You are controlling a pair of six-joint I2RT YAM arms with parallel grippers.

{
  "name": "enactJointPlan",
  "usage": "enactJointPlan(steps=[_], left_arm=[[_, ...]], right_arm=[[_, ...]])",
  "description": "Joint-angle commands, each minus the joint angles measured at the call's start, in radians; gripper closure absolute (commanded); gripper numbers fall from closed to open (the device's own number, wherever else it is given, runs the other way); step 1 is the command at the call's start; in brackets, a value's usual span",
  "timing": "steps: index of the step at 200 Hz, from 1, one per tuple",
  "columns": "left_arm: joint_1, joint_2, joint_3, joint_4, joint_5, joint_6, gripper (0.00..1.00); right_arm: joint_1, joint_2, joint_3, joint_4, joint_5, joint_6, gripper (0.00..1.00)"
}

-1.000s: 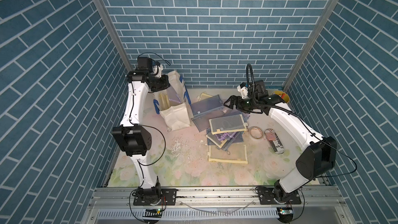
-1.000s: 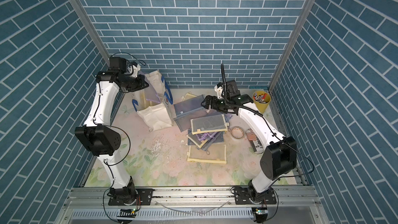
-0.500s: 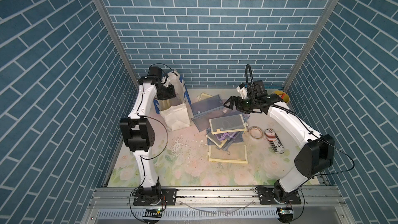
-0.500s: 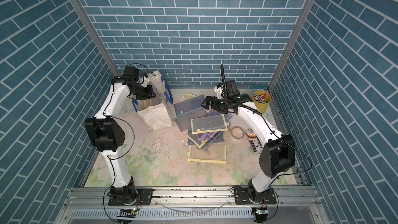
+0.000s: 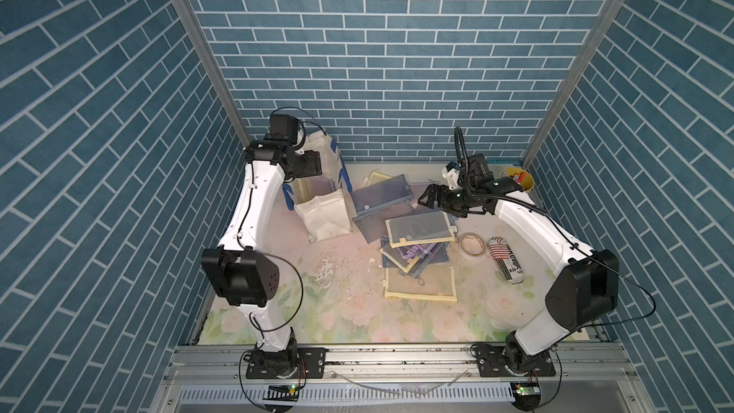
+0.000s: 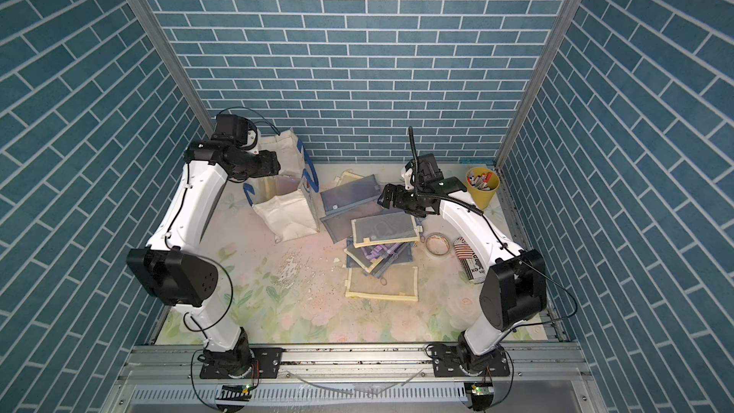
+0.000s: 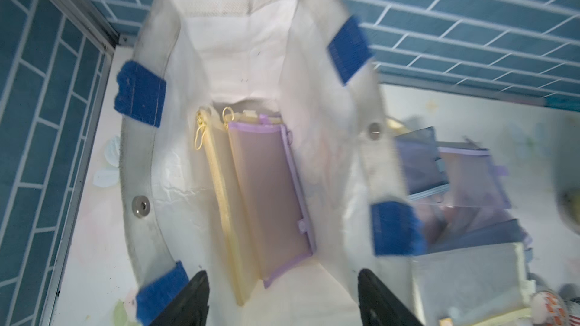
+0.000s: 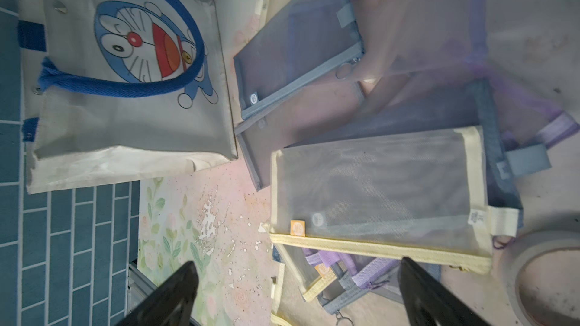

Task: Put the pencil pouch into the canvas bag
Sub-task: Place the pencil pouch in the canvas bag, then adjust the pencil pouch in the pencil pouch.

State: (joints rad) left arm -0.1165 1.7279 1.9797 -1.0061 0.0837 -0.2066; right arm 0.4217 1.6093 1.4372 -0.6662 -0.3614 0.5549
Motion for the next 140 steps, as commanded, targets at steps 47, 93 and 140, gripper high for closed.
enactJointPlan(steps=[47,93,140], left_arm=[[-0.424,-0.050,-0.108,0.101,0.128,-0.076,0.22],[-0.509,0.095,-0.215,0.295,0.303,-0.203,0.13],[-0.485,0.319,-0.144,0.355,0.384,-0.246,0.13]], right_arm=[[-0.041,-0.044,-0.268,0.070,-0.113,0.122,0.02],[-0.041,-0.027,-0.400,0.277,-0.151,0.144,0.02],[-0.050,0.051,-0.433,0.370,-0.155,0.152,0.02]])
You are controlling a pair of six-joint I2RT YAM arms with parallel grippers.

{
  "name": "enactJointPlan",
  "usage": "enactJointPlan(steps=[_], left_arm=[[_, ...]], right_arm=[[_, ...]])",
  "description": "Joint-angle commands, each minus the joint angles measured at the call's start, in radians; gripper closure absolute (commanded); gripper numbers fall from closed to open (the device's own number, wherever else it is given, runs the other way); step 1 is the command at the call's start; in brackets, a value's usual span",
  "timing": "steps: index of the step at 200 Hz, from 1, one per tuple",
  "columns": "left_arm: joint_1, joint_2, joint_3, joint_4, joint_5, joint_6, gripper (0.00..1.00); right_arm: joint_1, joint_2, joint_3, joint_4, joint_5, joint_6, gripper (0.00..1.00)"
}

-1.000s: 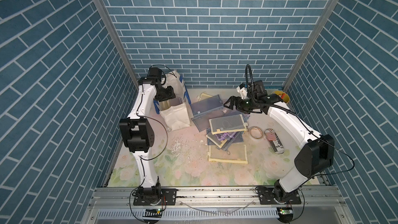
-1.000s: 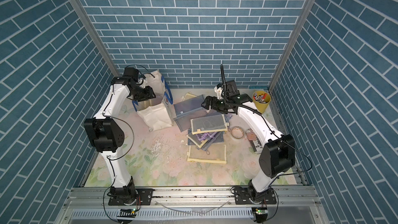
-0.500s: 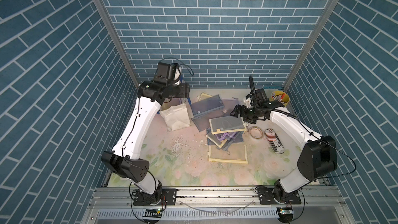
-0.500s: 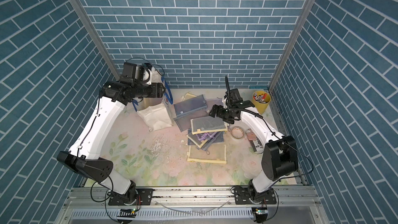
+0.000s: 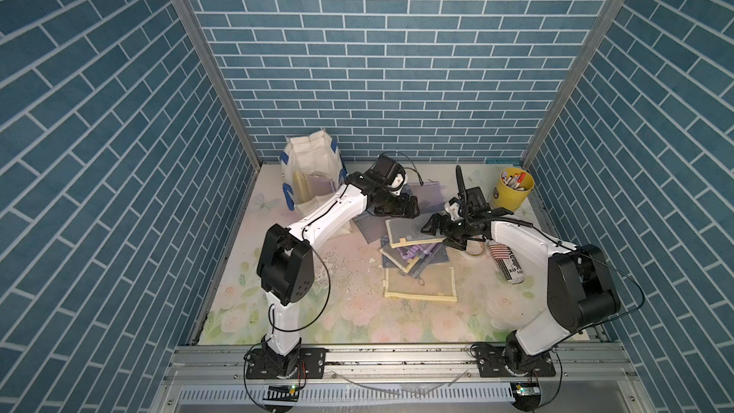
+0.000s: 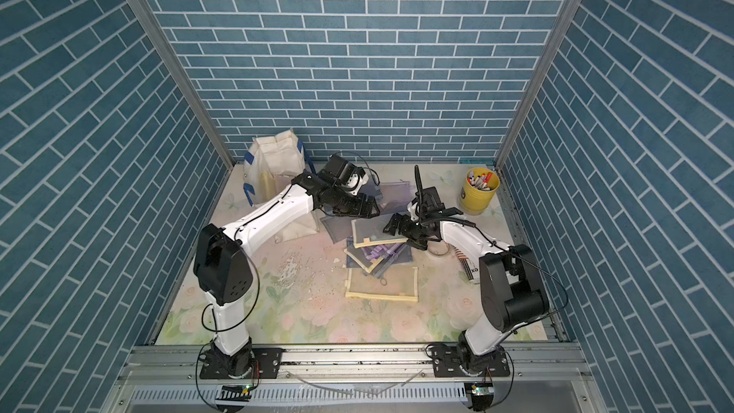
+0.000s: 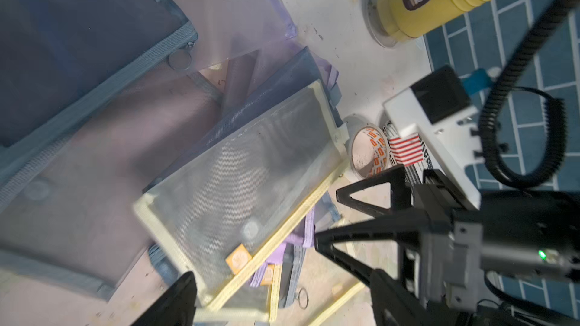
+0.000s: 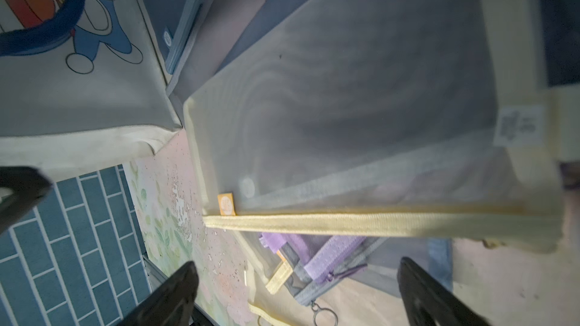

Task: Put the pencil pouch into the canvas bag
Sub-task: Adjust the pencil pouch in the pencil pouch.

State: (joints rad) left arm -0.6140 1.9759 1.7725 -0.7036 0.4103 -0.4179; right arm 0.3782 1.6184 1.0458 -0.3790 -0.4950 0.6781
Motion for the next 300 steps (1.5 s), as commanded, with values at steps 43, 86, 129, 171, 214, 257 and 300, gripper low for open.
enactJointPlan(steps=[43,86,129,171,214,257,300], left_arm=[[0.037,0.230,0.109,0.082,0.021,-0.024,0.18],[0.017,0.200,-0.048,0.154,0.035,-0.028,0.34],[-0.041,0.042,-0.354,0.320,0.053,-0.114,0.49],[-0.132,-0.061,-0.508,0.383,0.071,-0.184,0.56],[-0.068,-0.167,-0.493,0.286,0.125,-0.153,0.71],[0.015,-0.089,-0.307,0.183,0.110,-0.052,0.60],[0.028,0.076,-0.131,0.175,0.156,-0.045,0.46]], right_arm=[[-0.032,0.080,-0.093,0.163,-0.058,0.066,0.02],[-0.057,0.098,-0.121,0.212,-0.077,0.083,0.02],[-0.061,0.120,-0.090,0.213,-0.085,0.071,0.03],[-0.059,0.135,-0.025,0.163,-0.086,0.033,0.04],[-0.059,0.059,0.000,0.039,-0.024,0.001,0.03],[-0.059,-0.046,-0.056,-0.051,0.047,0.042,0.04],[-0.057,-0.087,-0.065,0.003,-0.013,0.069,0.06]])
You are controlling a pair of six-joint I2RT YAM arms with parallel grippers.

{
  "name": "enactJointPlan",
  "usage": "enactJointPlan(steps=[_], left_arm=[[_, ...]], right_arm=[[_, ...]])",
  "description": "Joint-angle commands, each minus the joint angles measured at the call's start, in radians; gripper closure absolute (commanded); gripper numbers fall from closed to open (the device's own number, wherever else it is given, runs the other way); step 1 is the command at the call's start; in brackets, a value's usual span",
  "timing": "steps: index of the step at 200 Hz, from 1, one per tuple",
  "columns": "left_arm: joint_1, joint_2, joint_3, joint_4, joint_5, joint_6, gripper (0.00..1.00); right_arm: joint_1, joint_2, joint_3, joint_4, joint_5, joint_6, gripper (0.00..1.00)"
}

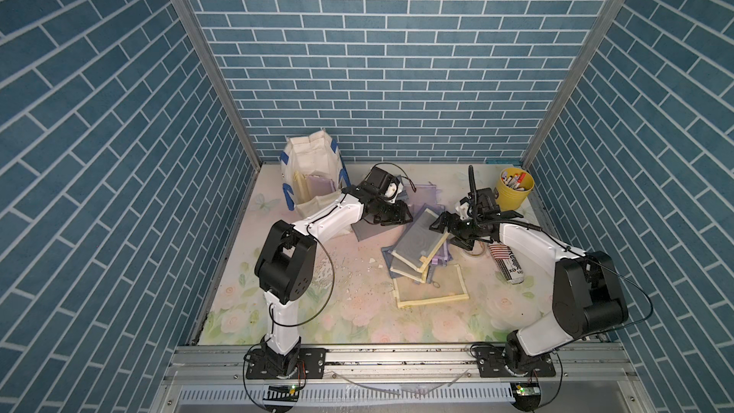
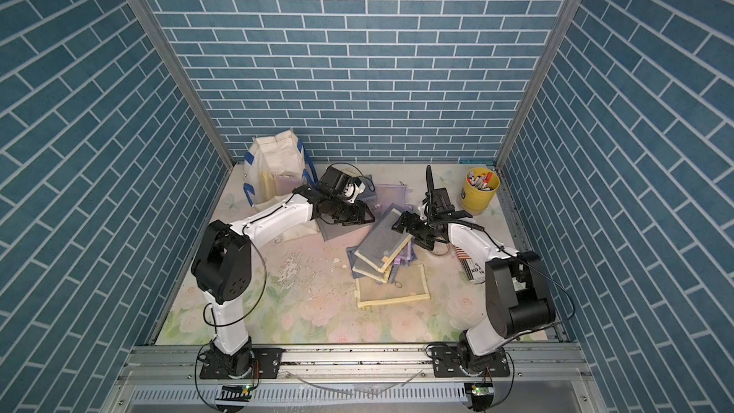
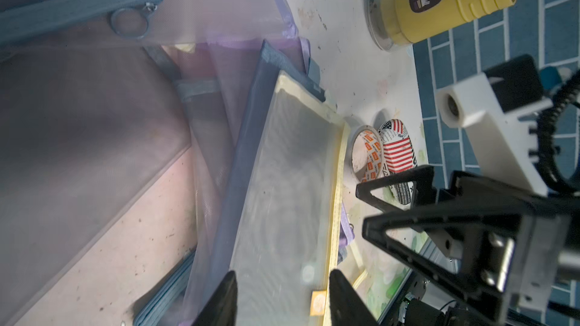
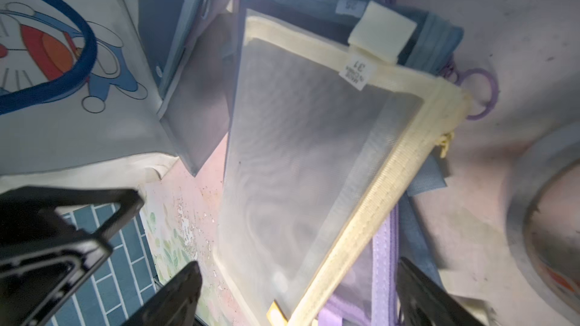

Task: Put the pencil pouch into the canvas bag
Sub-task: Adjust the pencil pouch in the pencil pouch.

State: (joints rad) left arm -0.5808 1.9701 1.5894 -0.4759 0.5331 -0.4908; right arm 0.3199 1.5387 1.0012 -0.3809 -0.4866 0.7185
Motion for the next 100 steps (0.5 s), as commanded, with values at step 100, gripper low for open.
enactJointPlan(steps=[100], left_arm=[[-0.022,0.167,0.026,0.063,0.110,-0.051,0.43]], right_arm=[[0.005,0.154,-0.032,0.182,-0.098,0.088,0.16]])
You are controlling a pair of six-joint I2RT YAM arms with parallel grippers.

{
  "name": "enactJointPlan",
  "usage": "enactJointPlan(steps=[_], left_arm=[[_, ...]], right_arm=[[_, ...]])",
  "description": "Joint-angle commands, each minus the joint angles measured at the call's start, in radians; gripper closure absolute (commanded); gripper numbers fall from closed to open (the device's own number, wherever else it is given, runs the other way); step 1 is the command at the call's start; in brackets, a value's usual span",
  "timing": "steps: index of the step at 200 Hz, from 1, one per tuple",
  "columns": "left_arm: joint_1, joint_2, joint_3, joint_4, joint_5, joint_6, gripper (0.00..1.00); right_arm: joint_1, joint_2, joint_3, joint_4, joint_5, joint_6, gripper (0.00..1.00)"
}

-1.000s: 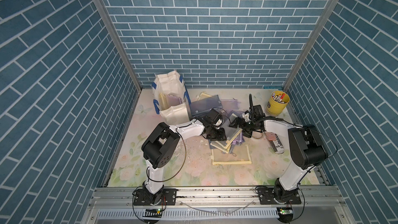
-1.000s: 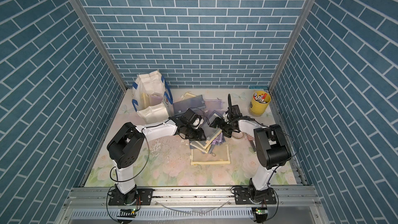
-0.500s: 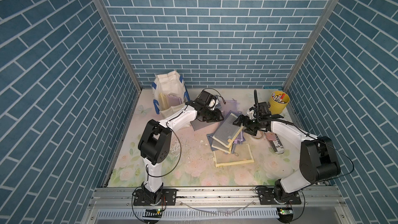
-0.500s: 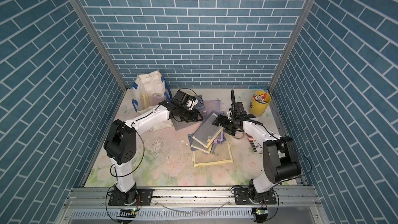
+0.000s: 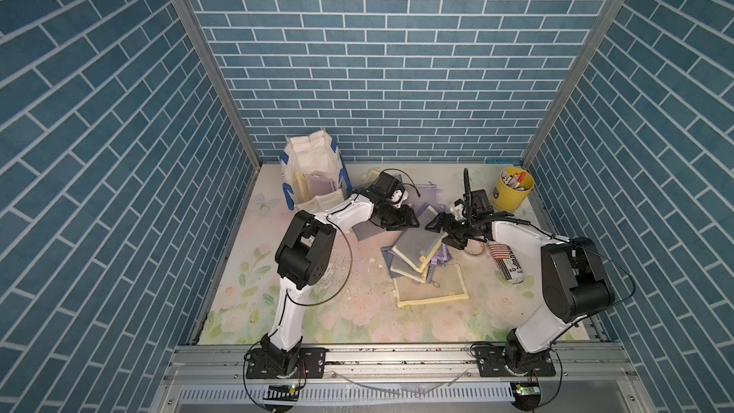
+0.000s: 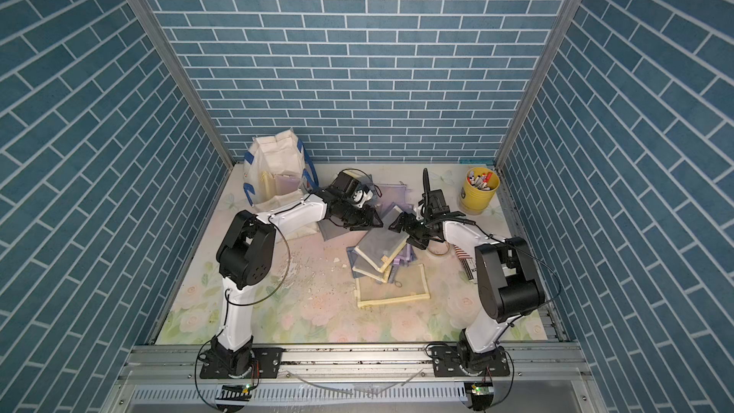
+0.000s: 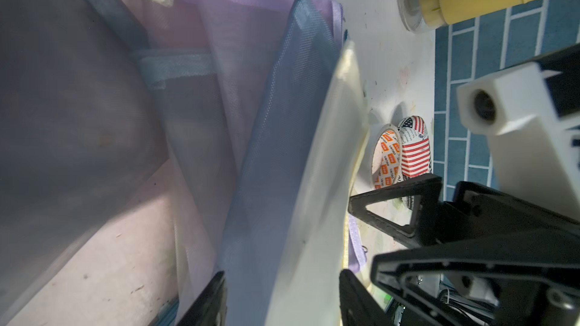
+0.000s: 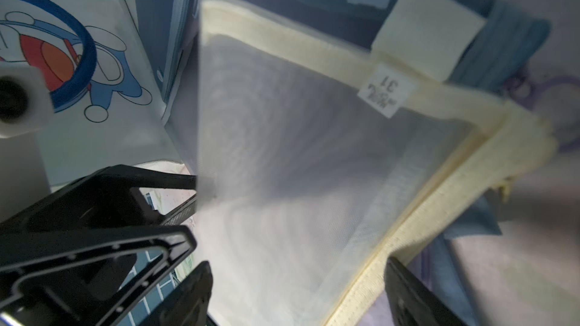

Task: Put the pencil pouch into the canvas bag
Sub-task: Adjust the pencil pouch in the pencil pouch, then pick up the pencil pouch.

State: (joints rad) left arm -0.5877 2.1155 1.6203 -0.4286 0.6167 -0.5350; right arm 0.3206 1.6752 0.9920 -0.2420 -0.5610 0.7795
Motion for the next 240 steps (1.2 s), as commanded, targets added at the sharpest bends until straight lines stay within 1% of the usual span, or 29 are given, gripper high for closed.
enactJointPlan(steps=[1,30,59,67,81,101,132,166,199,240], left_arm=[[-0.015,0.022,-0.005,0.017,0.027,-0.006,0.43],[-0.032,0.019,-0.024,0.031,0.022,-0.012,0.46],[-0.051,0.006,-0.039,0.043,0.016,-0.016,0.54],[-0.057,0.002,-0.042,0.041,0.014,-0.014,0.58],[-0.064,-0.004,-0.051,0.048,0.017,-0.016,0.70],[-0.070,-0.018,-0.072,0.069,0.020,-0.024,0.83],[-0.071,-0.084,-0.115,0.104,0.025,-0.031,1.00],[-0.069,-0.201,-0.143,0.063,0.012,0.004,1.00],[-0.066,-0.288,-0.129,-0.003,-0.005,0.021,1.00],[-0.051,-0.355,-0.058,-0.068,-0.033,0.028,1.00]], right_arm=[[0.004,0.018,-0.024,0.043,-0.024,0.027,0.16],[0.003,0.034,-0.032,0.061,-0.030,0.026,0.18],[0.003,0.050,-0.043,0.076,-0.033,0.026,0.19],[0.003,0.052,-0.046,0.078,-0.033,0.027,0.20],[0.003,0.050,-0.049,0.082,-0.031,0.024,0.19],[0.003,0.043,-0.045,0.076,-0.028,0.017,0.19],[0.003,0.010,-0.019,0.007,-0.002,-0.023,0.18],[0.003,-0.069,0.009,-0.081,0.026,-0.073,0.17],[0.003,-0.143,0.044,-0.139,0.030,-0.097,0.16],[0.002,-0.212,0.101,-0.184,0.032,-0.098,0.15]])
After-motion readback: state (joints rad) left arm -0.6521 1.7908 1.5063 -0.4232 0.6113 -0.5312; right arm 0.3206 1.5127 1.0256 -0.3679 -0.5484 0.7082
